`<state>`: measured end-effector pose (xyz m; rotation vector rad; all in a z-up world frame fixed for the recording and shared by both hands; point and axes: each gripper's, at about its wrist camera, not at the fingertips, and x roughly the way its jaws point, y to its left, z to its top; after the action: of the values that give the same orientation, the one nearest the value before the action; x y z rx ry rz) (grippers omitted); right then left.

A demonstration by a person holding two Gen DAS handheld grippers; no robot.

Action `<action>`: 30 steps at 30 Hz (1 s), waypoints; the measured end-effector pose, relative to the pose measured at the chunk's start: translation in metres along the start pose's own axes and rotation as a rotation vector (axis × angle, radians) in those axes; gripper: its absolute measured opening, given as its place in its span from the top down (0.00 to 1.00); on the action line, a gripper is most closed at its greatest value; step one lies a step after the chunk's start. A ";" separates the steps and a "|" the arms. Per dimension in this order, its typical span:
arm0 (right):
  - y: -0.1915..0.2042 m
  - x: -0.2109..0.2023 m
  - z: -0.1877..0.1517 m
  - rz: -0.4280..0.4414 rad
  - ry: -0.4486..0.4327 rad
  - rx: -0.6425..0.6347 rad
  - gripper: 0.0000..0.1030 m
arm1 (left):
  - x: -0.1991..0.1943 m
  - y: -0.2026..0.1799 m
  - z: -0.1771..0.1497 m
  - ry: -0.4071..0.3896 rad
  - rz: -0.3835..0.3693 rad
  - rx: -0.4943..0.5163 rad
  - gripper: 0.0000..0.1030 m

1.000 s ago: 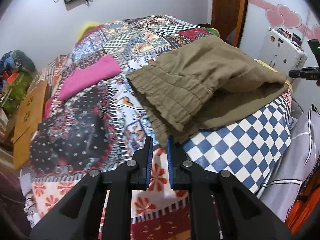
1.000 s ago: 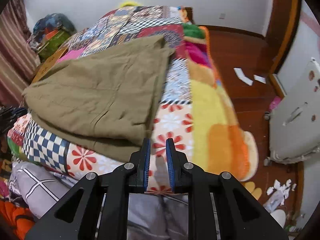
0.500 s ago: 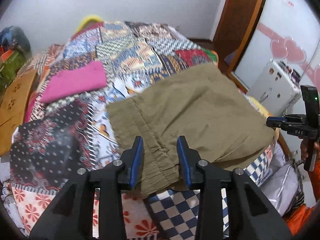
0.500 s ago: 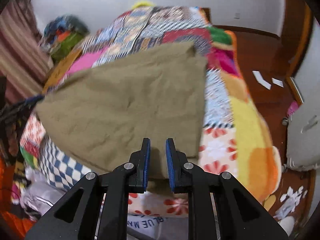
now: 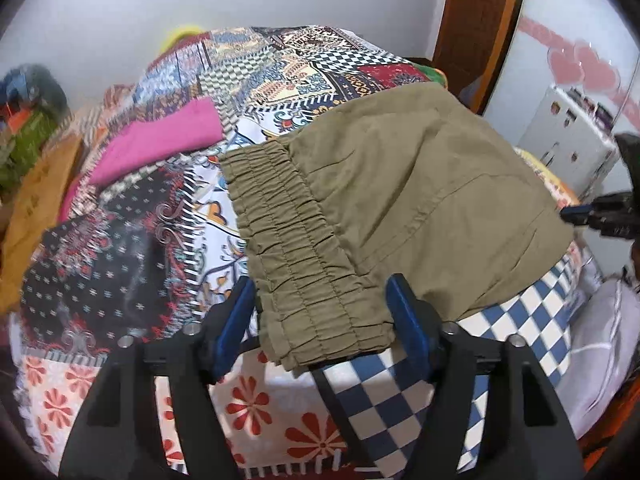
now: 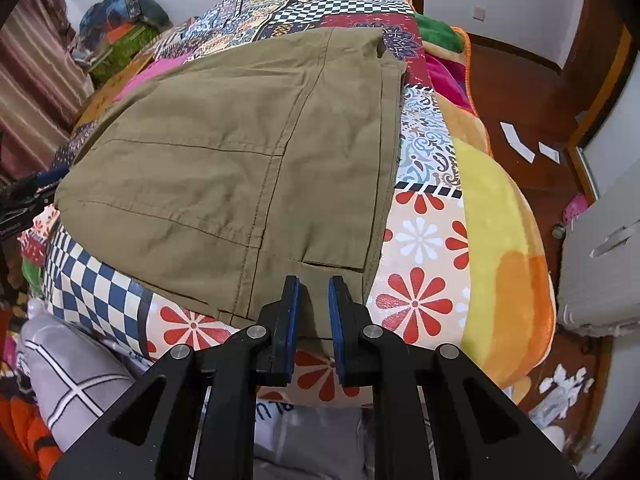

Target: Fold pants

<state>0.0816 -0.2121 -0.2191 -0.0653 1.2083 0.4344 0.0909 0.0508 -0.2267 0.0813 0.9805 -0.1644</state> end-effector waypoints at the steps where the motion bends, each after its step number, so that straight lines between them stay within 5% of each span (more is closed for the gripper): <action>1: 0.001 0.000 0.001 -0.002 0.005 -0.002 0.89 | -0.001 0.001 0.000 -0.001 0.005 -0.003 0.29; 7: -0.011 -0.017 0.009 -0.030 0.009 0.025 0.85 | -0.018 0.026 0.015 -0.006 -0.043 -0.117 0.27; 14: -0.034 -0.042 0.051 -0.066 -0.124 0.073 0.68 | -0.036 0.057 0.060 -0.076 0.056 -0.153 0.21; 20: -0.035 -0.037 0.105 -0.096 -0.210 0.044 0.61 | -0.004 0.089 0.093 -0.038 0.079 -0.240 0.21; 27: -0.041 -0.007 0.157 -0.089 -0.229 0.037 0.60 | 0.051 0.098 0.107 0.048 0.002 -0.302 0.21; 30: -0.047 0.010 0.173 -0.083 -0.202 0.040 0.60 | 0.069 0.100 0.106 0.089 -0.041 -0.322 0.30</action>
<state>0.2546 -0.2040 -0.1739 -0.0360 1.0111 0.3352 0.2328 0.1270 -0.2260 -0.2290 1.0863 -0.0393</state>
